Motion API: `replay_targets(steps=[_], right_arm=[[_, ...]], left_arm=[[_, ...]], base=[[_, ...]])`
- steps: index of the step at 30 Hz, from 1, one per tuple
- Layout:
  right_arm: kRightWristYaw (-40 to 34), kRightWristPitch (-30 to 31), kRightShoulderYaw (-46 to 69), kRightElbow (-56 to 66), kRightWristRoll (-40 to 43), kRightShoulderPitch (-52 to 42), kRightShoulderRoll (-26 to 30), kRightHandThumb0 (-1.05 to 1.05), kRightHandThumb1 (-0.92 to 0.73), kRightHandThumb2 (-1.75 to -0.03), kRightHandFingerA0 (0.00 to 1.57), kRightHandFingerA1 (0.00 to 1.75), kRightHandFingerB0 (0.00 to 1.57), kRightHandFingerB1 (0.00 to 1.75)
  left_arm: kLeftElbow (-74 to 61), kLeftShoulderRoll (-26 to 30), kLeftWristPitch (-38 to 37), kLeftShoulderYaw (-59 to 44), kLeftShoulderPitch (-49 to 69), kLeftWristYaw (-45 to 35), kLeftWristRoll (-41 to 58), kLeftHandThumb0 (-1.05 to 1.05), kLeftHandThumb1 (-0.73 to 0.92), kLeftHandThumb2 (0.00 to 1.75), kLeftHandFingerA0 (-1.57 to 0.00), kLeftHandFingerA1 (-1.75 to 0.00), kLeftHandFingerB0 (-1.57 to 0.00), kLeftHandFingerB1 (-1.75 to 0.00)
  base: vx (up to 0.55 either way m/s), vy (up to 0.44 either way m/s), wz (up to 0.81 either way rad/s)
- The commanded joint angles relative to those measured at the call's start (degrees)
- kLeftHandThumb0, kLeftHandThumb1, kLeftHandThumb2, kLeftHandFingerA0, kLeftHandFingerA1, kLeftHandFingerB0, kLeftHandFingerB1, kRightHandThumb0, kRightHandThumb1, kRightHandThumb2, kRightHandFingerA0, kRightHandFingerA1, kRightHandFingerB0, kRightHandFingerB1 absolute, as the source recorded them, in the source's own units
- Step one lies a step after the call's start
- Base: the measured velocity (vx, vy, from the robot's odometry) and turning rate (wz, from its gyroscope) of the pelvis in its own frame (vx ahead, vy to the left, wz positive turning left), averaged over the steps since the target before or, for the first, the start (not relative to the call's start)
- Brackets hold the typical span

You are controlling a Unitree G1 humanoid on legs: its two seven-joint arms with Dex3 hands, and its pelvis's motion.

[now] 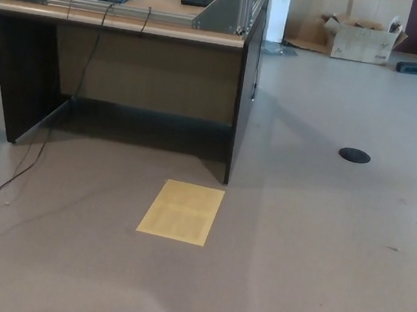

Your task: The robot extends its left hand to pick up an emotional support dumpling from the palm of a person and brings its hand down by its side. Then it extends its arm again to hand the dumpling back to the person.

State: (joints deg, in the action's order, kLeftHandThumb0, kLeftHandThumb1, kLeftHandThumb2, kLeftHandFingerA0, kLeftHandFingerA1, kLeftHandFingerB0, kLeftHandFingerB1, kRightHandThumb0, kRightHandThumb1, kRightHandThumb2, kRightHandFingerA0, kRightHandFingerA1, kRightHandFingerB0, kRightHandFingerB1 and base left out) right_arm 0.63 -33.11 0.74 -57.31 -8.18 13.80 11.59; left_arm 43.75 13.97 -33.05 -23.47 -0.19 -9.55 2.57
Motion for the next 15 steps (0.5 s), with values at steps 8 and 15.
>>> replay_targets(steps=[8, 15], right_arm=[[-0.54, -1.28, 1.19, -0.59, 1.04, 0.04, 0.39, -0.37, -0.58, -0.57, 0.83, 0.51, 0.58, 0.4], [-0.11, -0.84, 1.43, -0.33, 1.04, -0.14, 0.72, -0.38, -0.59, -0.57, 0.82, 0.51, 0.59, 0.4]], left_arm=[[-20.2, 7.2, 12.62, -3.07, -15.3, -2.72, 13.76, -0.03, 0.77, 0.67, -1.07, -1.28, -0.93, -0.86], [-23.18, 13.34, 15.64, -3.82, -24.6, -3.48, 13.77, -0.06, 0.78, 0.7, -1.11, -1.27, -0.91, -0.87]], base=[[0.0, 0.0, 0.01], [0.0, 0.0, 0.0]])
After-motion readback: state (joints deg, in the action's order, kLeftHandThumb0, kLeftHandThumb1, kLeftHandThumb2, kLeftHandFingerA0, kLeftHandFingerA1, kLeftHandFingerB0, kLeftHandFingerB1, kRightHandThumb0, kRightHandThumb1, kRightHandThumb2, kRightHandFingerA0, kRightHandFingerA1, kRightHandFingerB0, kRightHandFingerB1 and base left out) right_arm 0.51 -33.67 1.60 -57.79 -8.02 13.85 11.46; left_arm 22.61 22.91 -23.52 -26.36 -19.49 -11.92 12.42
